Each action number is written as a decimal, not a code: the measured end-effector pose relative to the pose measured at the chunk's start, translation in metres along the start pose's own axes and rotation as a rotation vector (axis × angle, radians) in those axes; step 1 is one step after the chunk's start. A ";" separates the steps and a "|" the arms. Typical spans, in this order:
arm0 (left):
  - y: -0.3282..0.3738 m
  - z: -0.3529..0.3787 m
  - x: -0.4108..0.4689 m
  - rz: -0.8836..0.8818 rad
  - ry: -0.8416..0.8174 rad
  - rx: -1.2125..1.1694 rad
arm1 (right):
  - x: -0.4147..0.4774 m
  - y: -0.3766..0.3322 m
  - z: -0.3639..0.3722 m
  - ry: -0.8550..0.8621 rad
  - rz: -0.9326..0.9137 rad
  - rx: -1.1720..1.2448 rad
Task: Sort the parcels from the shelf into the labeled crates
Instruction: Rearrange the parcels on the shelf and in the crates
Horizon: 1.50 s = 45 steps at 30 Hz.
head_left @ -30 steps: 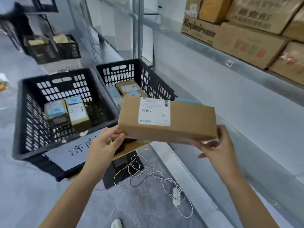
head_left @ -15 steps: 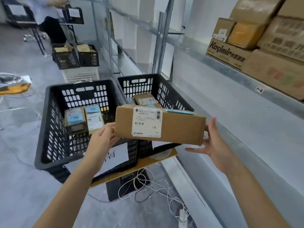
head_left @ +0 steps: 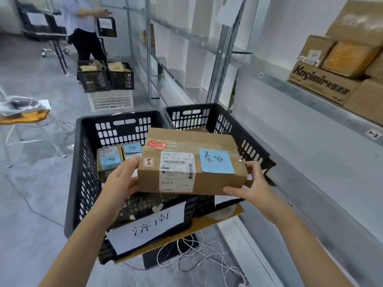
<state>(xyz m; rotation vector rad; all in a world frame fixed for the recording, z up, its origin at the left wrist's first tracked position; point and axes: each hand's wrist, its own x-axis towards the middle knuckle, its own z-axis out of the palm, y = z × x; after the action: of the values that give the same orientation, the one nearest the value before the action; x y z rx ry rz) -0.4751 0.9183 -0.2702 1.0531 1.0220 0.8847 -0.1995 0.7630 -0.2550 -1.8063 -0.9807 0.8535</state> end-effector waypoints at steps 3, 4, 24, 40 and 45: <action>-0.004 -0.017 0.010 0.011 -0.068 0.083 | 0.011 0.000 0.011 -0.028 0.001 -0.038; -0.006 -0.022 0.013 0.008 -0.078 0.102 | 0.013 0.000 0.013 -0.048 0.014 -0.047; -0.008 -0.035 0.044 0.035 0.045 0.037 | 0.098 -0.026 0.046 -0.063 0.233 0.326; 0.012 0.061 0.121 0.154 0.033 0.187 | 0.248 -0.023 -0.066 0.098 0.250 0.468; 0.007 0.095 0.142 0.170 0.054 0.304 | 0.295 -0.007 -0.093 0.065 0.278 0.428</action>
<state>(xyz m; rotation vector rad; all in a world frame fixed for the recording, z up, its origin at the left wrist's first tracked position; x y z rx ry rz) -0.3443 1.0282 -0.2808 1.3939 1.1491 0.9163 0.0107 0.9897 -0.2581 -1.6012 -0.4622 1.0749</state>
